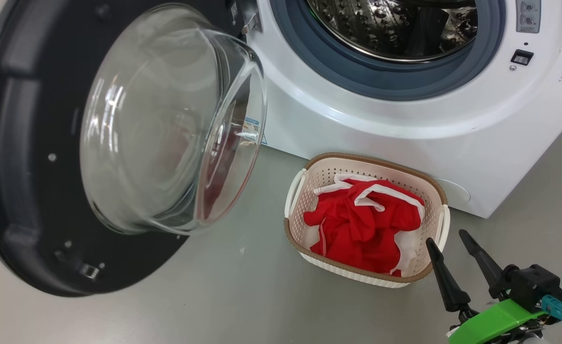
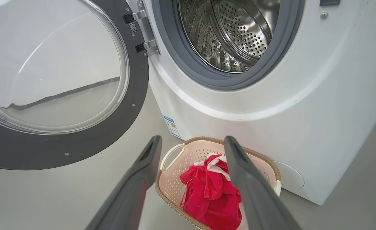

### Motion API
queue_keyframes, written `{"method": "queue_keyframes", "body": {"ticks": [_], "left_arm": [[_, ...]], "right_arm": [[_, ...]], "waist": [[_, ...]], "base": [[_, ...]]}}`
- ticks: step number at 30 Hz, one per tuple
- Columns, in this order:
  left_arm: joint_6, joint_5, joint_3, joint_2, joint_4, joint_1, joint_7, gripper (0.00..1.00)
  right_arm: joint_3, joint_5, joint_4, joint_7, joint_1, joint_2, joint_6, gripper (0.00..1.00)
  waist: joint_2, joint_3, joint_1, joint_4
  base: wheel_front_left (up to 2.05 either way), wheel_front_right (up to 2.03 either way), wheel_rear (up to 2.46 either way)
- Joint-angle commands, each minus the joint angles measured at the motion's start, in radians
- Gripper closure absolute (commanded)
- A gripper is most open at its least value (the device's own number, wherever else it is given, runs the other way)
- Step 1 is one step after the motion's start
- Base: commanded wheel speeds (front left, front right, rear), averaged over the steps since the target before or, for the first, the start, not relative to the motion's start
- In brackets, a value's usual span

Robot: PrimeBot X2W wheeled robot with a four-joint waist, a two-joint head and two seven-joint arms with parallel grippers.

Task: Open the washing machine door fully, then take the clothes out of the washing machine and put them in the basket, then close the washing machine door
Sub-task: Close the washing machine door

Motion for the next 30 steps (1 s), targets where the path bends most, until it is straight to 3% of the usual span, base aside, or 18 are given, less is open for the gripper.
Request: {"method": "queue_keyframes", "body": {"ticks": [1, 11, 19, 30], "left_arm": [[-0.007, -0.013, 0.031, 0.061, -0.038, -0.008, 0.013, 1.00], [-0.007, -0.085, -0.003, 0.040, -0.209, 0.018, 0.061, 1.00], [-0.007, -0.119, -0.048, -0.019, -0.342, 0.011, 0.047, 1.00], [-0.007, -0.102, -0.068, -0.045, -0.366, 0.009, -0.014, 1.00]], "right_arm": [[0.017, -0.014, -0.024, -0.006, 0.000, -0.006, 0.005, 0.00], [0.008, -0.016, -0.026, -0.006, -0.005, -0.003, 0.005, 0.00], [0.005, -0.014, -0.026, -0.006, -0.011, -0.006, 0.005, 0.00], [0.000, -0.014, -0.026, -0.006, -0.017, -0.007, 0.005, 0.00]], "waist": [[-0.0001, 0.000, 0.0000, -0.001], [-0.0001, 0.003, 0.0000, -0.012], [-0.0001, 0.010, 0.0000, -0.021], [-0.0001, 0.010, 0.0000, -0.030]], "base": [[0.00, 0.00, 0.00], [0.00, 0.00, 0.00], [0.00, 0.00, 0.00], [0.00, 0.00, 0.00]]}}
